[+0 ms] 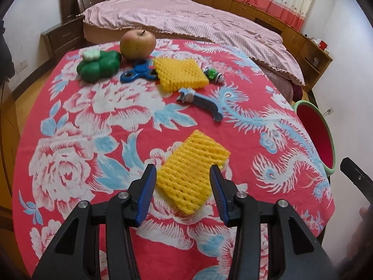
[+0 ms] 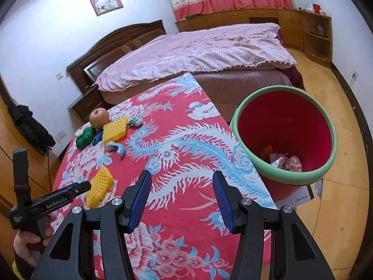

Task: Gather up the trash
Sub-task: 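Grasp the yellow foam fruit net on the table with the left tool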

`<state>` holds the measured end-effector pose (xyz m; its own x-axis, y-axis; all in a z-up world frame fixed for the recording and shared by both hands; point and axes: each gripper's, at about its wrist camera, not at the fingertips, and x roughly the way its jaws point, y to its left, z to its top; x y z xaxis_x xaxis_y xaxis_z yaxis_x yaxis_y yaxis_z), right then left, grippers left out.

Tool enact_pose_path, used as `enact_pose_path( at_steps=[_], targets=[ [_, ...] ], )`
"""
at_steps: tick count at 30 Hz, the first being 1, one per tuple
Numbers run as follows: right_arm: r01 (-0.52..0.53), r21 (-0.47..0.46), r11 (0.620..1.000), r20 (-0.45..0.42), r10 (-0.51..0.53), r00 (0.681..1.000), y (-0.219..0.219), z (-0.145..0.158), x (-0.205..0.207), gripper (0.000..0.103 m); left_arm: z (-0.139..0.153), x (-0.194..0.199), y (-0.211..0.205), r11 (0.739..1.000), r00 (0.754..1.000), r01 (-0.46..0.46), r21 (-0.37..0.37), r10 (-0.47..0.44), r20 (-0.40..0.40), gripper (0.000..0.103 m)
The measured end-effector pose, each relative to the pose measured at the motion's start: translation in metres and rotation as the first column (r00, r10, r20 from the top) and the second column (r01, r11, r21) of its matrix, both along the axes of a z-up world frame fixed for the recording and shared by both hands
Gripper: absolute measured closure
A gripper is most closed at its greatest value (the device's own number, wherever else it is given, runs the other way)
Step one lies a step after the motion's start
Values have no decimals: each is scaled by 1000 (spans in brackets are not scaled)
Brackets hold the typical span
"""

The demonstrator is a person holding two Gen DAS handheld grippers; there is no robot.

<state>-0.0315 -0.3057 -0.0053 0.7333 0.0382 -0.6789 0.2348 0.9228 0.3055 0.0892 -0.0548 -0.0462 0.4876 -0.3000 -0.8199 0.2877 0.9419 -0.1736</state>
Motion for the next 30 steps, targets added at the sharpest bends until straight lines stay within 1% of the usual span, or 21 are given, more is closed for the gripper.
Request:
enact_pose_path(
  at_steps=[4, 9, 13, 15, 19, 23, 25, 27, 28, 30],
  targets=[
    [-2, 2, 1000, -11, 2, 1000, 0, -3, 2, 47, -10, 3, -3, 1000, 1000, -4, -5, 4, -25, 56],
    [-6, -1, 1000, -22, 6, 1000, 2, -7, 7, 47, -12, 0, -11, 1000, 1000, 3, 18, -3, 6, 52],
    [-14, -8, 1000, -27, 14, 1000, 6, -9, 9, 47, -15, -4, -19, 996, 999, 12, 84, -15, 42, 49],
    [-18, -11, 1000, -27, 18, 999, 7, -9, 9, 47, -16, -7, -20, 994, 998, 3, 108, -9, 56, 46],
    [-25, -13, 1000, -25, 24, 999, 11, -10, 10, 47, -18, -7, -16, 995, 998, -20, 93, 15, 56, 45],
    [-32, -17, 999, -23, 31, 999, 14, -10, 11, 47, -18, -5, -11, 998, 998, -38, 54, 36, 45, 45],
    [-33, -18, 999, -25, 33, 999, 15, -10, 12, 47, -17, -7, -11, 999, 998, -36, 38, 34, 52, 50],
    [-35, -20, 999, -28, 34, 999, 18, -10, 13, 47, -17, -9, -10, 999, 998, -32, 24, 30, 58, 61],
    [-39, -22, 999, -26, 38, 999, 20, -10, 14, 47, -16, -9, -10, 1000, 998, -26, 17, 25, 56, 63],
    [-46, -32, 998, -21, 45, 999, 24, -8, 15, 47, -16, -11, -8, 1000, 998, -20, -9, 21, 54, 70]
  ],
)
